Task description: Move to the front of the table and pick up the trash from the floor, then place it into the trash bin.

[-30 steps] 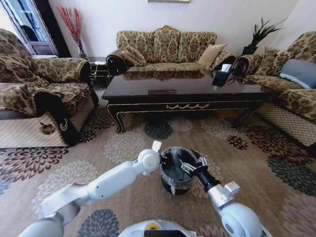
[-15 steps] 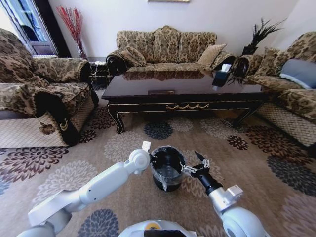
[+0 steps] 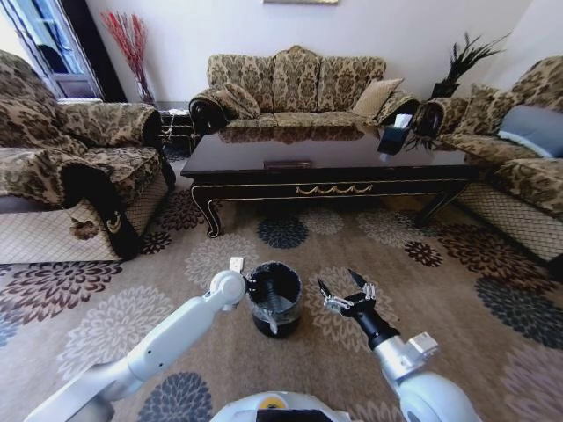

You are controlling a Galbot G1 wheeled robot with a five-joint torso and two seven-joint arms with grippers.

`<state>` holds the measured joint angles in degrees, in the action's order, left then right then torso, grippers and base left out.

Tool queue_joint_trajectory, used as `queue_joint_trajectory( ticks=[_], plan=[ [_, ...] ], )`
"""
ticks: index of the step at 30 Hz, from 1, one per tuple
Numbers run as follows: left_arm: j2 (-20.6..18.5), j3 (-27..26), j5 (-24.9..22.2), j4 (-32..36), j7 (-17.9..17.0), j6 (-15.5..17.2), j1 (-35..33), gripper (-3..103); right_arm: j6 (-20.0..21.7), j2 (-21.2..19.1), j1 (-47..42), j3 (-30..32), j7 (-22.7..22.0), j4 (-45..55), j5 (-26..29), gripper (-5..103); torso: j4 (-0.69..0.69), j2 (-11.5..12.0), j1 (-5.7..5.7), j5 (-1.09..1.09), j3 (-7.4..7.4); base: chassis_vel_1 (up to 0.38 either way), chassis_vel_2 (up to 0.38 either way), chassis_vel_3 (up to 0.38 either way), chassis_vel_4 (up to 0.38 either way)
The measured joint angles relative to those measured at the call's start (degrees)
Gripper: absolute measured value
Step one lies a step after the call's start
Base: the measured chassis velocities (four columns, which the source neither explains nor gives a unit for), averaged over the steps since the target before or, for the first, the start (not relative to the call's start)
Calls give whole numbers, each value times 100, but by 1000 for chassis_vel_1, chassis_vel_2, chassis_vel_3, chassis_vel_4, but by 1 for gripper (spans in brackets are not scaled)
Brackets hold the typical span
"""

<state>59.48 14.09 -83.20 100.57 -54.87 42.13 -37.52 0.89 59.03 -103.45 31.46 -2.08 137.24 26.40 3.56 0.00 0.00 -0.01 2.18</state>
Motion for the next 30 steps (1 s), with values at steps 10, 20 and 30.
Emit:
queue_joint_trajectory(
  ticks=[10, 20, 30],
  plan=[
    [-17, -192, 112, 155, -5, -4, -219, 36, -5, 27, -8, 0, -14, -22, 26, 100, 0, 0, 0, 1, 0, 0, 0, 0, 0],
    [-214, -882, 538, 994, 242, -4, -784, 74, -30, 201, 6, -43, -7, -99, -1, 100, 1, 0, 0, 1, 0, 0, 0, 0, 0],
    [-872, -2388, 3296, 1916, 2084, -770, -2428, 100, -217, 606, 136, 111, -43, -432, -51, 100, -1, 0, 0, 1, 0, 0, 0, 0, 0]
  ],
)
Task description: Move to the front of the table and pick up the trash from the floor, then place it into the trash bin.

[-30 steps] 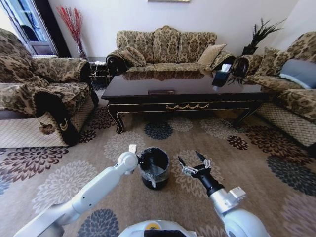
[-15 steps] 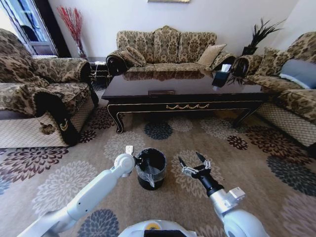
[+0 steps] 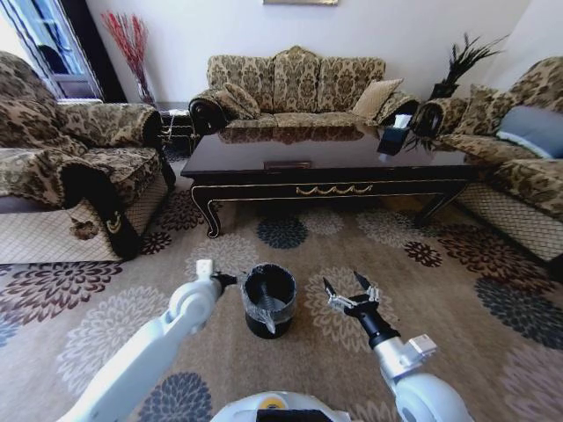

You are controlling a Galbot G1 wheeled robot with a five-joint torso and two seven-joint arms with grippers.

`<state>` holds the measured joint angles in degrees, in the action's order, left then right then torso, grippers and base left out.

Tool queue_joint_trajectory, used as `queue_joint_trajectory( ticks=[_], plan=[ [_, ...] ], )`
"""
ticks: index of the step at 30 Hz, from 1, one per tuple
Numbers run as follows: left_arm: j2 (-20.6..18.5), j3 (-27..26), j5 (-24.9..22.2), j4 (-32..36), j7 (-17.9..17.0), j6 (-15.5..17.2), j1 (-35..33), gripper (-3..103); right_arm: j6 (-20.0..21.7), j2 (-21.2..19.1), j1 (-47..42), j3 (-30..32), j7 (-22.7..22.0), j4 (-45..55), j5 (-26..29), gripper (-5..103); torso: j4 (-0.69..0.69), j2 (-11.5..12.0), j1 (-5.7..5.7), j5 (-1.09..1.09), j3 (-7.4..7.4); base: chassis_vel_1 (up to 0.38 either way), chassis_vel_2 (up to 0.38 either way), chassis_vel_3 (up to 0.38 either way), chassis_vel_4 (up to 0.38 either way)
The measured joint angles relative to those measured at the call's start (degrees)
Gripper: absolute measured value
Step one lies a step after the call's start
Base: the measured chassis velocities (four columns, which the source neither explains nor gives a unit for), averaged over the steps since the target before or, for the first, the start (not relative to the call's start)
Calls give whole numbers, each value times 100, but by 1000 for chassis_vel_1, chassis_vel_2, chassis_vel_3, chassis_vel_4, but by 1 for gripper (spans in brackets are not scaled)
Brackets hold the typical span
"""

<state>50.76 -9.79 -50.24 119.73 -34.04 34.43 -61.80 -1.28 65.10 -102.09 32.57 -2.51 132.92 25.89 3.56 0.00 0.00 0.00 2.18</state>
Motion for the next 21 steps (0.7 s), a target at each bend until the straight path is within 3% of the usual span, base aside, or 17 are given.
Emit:
queue_joint_trajectory(
  ticks=[2, 5, 6, 9, 13, 20, 21],
  plan=[
    [-46, -247, 422, 53, 231, -245, -313, 100, 0, 76, 0, 30, -19, -61, 0, 100, 0, 0, 0, -1, 0, 0, 0, 0, 0],
    [23, -856, 1380, 165, 645, -972, -1118, 100, -7, 256, 62, 140, -38, -253, -62, 100, 1, 0, 0, 0, 0, 0, 0, 0, 0],
    [23, -856, 1380, 165, 645, -972, -1118, 100, -7, 256, 62, 140, -38, -253, -62, 100, 1, 0, 0, 0, 0, 0, 0, 0, 0],
    [86, -1267, 1851, 388, 960, -1456, -1770, 100, -108, 343, 100, 240, -37, -364, -118, 100, 0, 0, 0, -1, 0, 0, 0, 0, 0],
    [160, -1647, 2120, 613, 1227, -1876, -2271, 100, -353, 336, 87, 335, 19, -478, -257, 100, 1, 0, 0, 1, 0, 0, 0, 0, 0],
    [696, -2399, 2521, 961, 1680, -2710, -3472, 100, -885, 277, 140, 471, 335, -885, -445, 100, 0, 0, 0, 1, 0, 0, 0, 0, 0],
    [696, -2399, 2521, 961, 1680, -2710, -3472, 100, -885, 277, 140, 471, 335, -885, -445, 100, 0, 0, 0, 1, 0, 0, 0, 0, 0]
  ],
)
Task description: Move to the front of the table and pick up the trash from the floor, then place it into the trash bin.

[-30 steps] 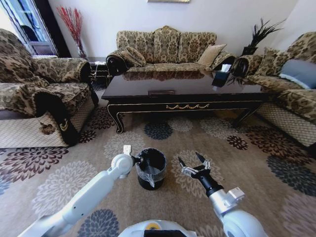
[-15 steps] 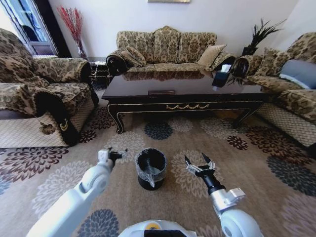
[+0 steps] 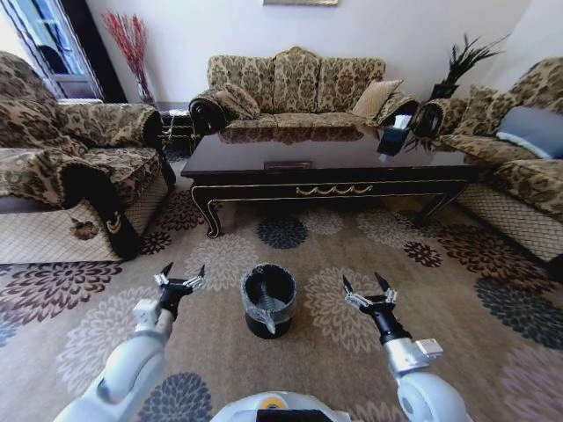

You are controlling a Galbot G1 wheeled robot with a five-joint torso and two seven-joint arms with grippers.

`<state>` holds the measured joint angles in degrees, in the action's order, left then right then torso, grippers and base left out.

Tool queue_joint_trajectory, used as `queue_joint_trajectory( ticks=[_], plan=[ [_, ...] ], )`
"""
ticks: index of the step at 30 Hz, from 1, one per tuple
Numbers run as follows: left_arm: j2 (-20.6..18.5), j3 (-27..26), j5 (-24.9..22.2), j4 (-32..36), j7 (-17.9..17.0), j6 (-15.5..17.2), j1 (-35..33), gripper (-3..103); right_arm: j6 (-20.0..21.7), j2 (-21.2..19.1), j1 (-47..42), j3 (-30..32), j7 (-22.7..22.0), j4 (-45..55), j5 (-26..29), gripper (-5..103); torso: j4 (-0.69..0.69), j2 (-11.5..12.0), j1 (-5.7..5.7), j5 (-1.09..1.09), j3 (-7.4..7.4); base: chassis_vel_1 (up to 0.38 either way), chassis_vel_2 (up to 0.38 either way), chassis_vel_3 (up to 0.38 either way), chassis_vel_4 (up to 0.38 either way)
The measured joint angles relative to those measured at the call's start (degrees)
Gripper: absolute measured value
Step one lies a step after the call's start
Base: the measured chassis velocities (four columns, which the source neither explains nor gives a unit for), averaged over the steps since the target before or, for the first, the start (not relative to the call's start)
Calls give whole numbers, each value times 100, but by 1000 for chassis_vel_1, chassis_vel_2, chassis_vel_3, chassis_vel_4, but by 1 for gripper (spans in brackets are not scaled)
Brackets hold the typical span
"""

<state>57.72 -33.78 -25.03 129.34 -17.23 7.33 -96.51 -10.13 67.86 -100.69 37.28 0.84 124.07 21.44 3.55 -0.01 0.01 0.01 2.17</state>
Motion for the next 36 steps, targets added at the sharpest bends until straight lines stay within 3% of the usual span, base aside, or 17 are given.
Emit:
queue_joint_trajectory(
  ticks=[3, 7, 8, 9, 12, 20, 36],
  plan=[
    [252, -242, 168, -16, 60, -544, -518, 100, -81, 2, 65, 7, 98, -105, -1, 100, 0, 0, 0, 0, 0, 0, 0, 0, 0],
    [335, -380, 188, -21, 115, -754, -711, 100, -116, -3, 81, 22, 137, -138, 11, 100, 0, 0, 0, 0, 0, 0, 0, 0, 0],
    [390, -478, 191, 5, 189, -931, -892, 100, -182, -23, 89, 53, 204, -192, 9, 100, 1, 0, 0, -1, 0, 0, 0, 0, 0],
    [449, -645, 353, 128, 364, -1322, -1235, 100, -332, -79, 111, 115, 332, -309, -142, 100, 1, 0, -1, 0, 0, 0, 0, 0, 0],
    [461, -812, 401, 196, 498, -1581, -1477, 100, -373, -109, 148, 138, 354, -341, -153, 100, 1, 0, -1, 0, 0, 0, 0, 0, 0],
    [558, -919, 450, 236, 609, -1851, -1796, 100, -401, -134, 226, 157, 410, -410, -151, 100, 1, 0, 0, 0, 0, 0, 0, 0, 0],
    [567, -905, 450, 242, 590, -1848, -1842, 100, -360, -140, 234, 178, 411, -380, -116, 100, 1, 1, -1, -1, 0, 0, 0, 0, 0]
  ],
)
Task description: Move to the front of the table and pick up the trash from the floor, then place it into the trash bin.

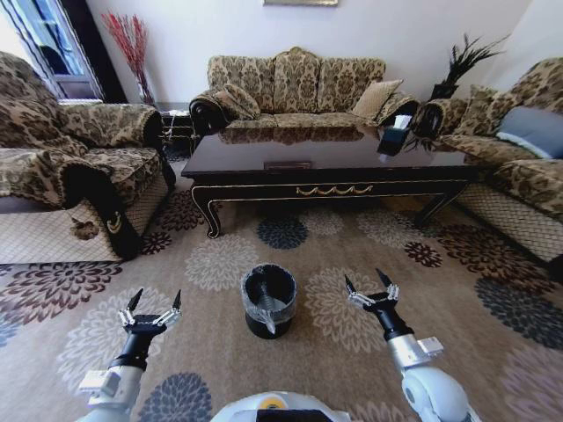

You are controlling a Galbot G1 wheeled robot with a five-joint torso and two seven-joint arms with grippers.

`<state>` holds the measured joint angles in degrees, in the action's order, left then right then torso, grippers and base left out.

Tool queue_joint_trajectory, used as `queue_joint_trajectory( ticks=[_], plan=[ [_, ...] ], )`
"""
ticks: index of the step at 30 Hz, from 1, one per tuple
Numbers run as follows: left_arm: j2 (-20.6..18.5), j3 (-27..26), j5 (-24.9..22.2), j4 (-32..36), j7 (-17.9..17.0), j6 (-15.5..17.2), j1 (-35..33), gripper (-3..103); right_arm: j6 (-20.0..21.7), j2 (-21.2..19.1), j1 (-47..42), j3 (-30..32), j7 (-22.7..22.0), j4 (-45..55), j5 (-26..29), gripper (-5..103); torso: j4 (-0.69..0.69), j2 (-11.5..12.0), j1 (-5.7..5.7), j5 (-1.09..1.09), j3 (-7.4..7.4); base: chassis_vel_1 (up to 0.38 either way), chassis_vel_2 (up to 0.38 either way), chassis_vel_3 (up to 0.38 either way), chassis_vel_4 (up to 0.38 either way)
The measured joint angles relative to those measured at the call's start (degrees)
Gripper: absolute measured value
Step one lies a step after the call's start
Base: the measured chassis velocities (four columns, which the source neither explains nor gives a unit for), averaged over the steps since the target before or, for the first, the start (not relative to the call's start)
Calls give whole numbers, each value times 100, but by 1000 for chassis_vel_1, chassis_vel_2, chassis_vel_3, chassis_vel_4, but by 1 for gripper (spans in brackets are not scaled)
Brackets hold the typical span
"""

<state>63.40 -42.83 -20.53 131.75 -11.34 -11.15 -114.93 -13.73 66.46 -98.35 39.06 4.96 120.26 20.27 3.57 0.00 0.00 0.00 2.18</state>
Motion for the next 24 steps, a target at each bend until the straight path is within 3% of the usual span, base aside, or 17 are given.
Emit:
queue_joint_trajectory(
  ticks=[15, 24],
  plan=[
    [-5, 7, -9, -1, -11, 19, 13, 100, 6, 0, -2, 1, -3, 7, 7, 100, 0, 0, -1, 0, 1, 0, 0, 0, 0],
    [-6, 11, -12, -4, -15, 23, 15, 100, 10, 1, -2, 1, -6, 9, 8, 100, 0, 0, 0, 0, 1, 102, -109, -96, 97]
  ],
)
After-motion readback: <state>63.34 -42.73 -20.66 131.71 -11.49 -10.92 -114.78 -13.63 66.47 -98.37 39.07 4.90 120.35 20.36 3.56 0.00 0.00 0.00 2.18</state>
